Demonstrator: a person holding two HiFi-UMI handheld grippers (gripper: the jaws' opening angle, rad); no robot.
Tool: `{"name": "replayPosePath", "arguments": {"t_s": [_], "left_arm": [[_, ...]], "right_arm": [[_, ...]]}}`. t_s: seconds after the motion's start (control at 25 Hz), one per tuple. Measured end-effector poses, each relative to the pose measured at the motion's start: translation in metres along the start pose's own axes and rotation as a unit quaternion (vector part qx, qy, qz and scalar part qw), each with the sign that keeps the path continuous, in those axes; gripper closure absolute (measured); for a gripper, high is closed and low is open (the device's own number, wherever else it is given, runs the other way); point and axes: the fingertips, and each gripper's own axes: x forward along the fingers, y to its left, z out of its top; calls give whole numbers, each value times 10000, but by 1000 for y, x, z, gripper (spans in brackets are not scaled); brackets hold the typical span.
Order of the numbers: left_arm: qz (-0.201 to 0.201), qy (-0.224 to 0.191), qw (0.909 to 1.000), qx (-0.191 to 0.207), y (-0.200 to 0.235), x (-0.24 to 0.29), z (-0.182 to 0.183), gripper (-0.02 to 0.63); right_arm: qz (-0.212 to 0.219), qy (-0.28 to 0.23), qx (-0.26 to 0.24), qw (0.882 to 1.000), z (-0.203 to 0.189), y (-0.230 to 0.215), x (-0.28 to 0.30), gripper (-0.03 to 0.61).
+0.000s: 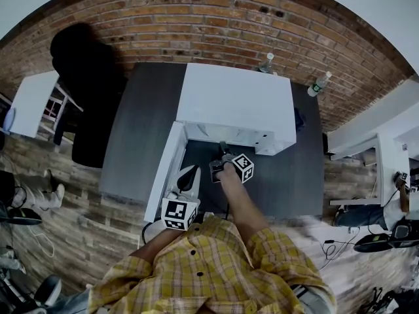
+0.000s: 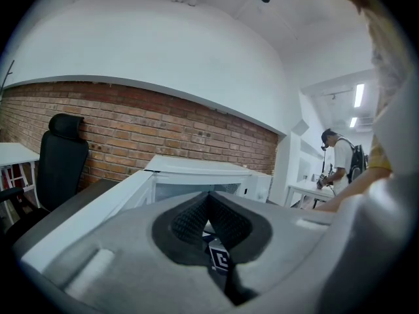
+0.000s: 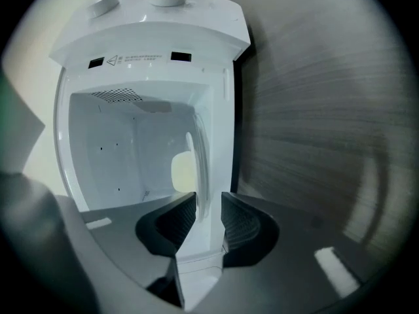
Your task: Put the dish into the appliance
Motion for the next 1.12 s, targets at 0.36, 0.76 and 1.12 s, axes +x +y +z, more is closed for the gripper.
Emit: {"name": "replayPosePath", "arguments": {"t_s": [0.36,0.76,1.12], "left_arm": [[-131,-101,9999,-4,-9,-20,4,617],[-338,-204,9992,3,-28,-41,6,617],[-491,-241,9985,-46,-41,-54,5,617]], "right_arm": [[330,146,-157,9992,-17,12,-36,523],[620,171,-387,9972,-30,27,-84,589],[1119,469,-1472,9816,-55,70,-129,589]]}}
